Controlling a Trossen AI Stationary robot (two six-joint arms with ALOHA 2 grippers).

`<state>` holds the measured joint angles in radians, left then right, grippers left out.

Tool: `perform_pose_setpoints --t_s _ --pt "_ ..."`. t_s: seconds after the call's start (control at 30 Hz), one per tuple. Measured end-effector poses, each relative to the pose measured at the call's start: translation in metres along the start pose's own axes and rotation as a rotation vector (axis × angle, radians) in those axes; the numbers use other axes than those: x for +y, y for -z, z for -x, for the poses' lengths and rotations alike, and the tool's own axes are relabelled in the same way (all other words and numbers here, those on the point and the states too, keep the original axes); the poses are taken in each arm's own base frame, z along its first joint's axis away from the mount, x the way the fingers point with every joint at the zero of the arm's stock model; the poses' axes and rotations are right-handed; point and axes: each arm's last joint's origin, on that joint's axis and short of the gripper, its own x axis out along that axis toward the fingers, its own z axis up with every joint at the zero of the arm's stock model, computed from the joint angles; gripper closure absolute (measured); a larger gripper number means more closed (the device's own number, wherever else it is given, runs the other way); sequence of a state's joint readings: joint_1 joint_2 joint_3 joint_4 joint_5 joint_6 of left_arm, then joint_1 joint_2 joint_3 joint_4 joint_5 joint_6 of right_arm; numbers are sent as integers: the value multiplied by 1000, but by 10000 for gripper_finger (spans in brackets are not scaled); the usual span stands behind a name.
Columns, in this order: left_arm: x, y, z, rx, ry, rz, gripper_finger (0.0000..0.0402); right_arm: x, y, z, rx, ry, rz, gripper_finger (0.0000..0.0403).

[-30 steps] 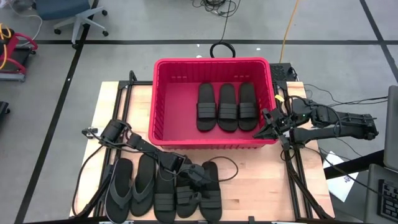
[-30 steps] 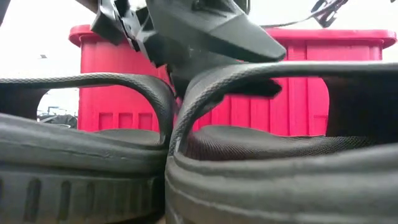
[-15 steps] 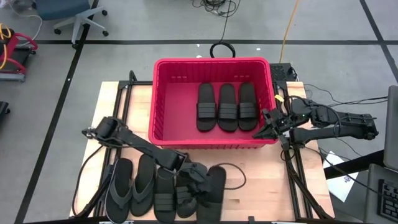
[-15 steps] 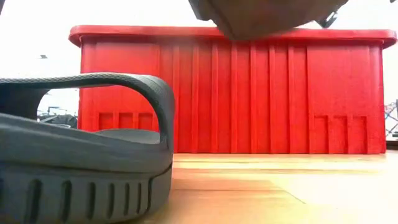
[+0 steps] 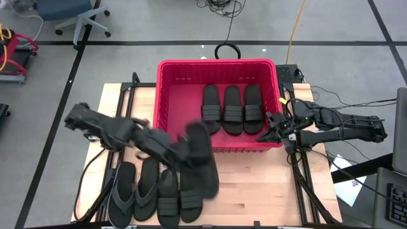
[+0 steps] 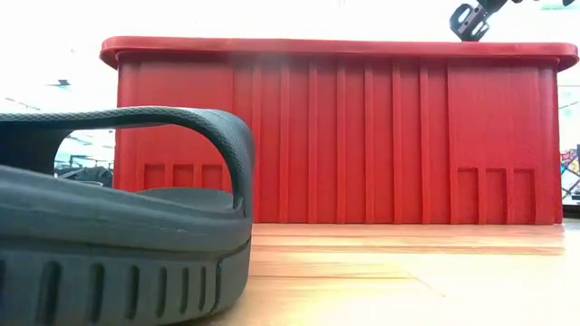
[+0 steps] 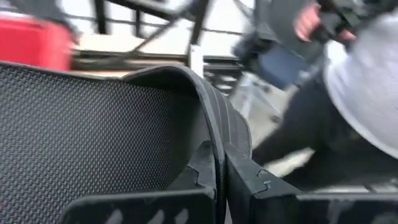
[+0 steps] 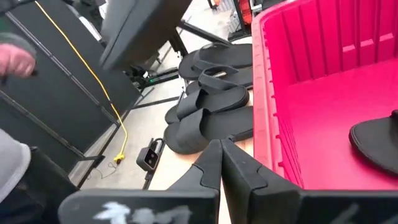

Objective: Pick and place slides into bin
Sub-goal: Put the black slide into the red bin

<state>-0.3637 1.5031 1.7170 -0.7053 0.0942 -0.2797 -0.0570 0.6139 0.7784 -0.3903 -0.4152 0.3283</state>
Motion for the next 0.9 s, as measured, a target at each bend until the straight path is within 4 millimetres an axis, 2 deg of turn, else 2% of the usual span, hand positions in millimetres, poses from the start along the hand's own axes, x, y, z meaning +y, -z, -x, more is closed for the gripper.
perform_pose_setpoints --t_s 0.1,0.23,0.5,0.63,0.7,0.9 --pt "7 -7 34 50 -85 -7 398 -1 -1 0 -12 21 2 403" --pt "29 -5 66 223 -219 -53 399 -2 -2 0 -39 66 7 403" --pt "111 -11 100 270 -411 -88 399 -2 -3 0 -55 88 49 403" --pt "149 -11 103 302 -438 -72 399 -5 -4 1 -69 188 147 403" --pt "171 -8 95 336 -394 -45 399 -7 -4 1 -81 258 198 403" --pt "219 9 77 447 -238 66 399 -13 -7 4 -109 518 317 403"
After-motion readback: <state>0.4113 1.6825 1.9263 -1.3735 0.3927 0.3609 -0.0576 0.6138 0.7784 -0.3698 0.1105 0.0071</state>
